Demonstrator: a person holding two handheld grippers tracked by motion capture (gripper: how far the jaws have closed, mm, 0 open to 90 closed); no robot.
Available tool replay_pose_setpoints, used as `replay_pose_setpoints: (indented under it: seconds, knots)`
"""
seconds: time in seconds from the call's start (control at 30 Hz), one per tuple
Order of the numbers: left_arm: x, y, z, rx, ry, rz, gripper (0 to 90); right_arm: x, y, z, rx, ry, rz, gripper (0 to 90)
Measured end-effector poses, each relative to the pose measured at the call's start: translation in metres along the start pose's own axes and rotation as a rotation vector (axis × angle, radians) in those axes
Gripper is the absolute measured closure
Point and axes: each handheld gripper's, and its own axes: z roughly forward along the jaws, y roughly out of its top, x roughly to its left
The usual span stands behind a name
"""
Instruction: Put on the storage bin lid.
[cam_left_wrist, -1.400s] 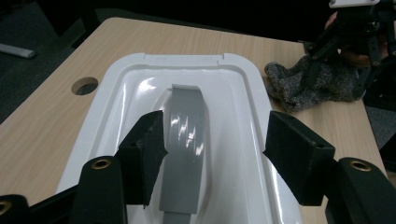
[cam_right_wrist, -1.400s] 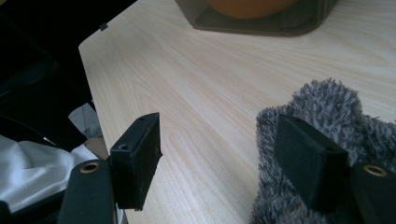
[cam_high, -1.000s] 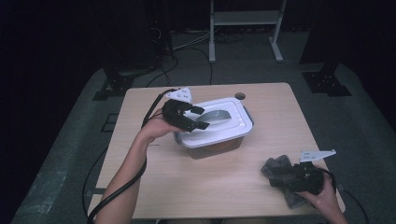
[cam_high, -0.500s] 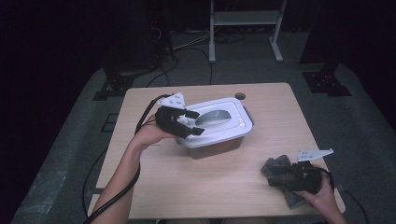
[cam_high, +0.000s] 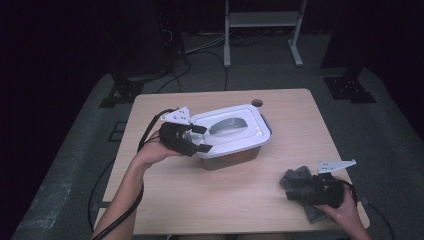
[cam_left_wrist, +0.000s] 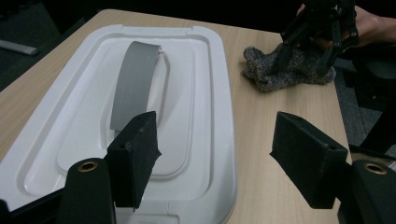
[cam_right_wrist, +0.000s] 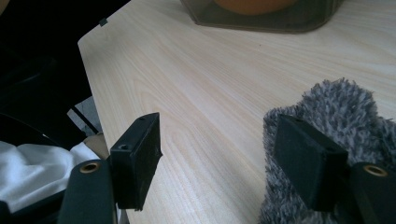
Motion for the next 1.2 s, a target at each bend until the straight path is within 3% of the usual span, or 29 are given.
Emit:
replay_pose_setpoints:
  seconds: [1.2]
  knots:
    - [-0.016,-0.046,-0.027,-0.014,0.037,-0.059,26.8,0.0,0.0,0.004,0.012,0.004,0.001,31.0]
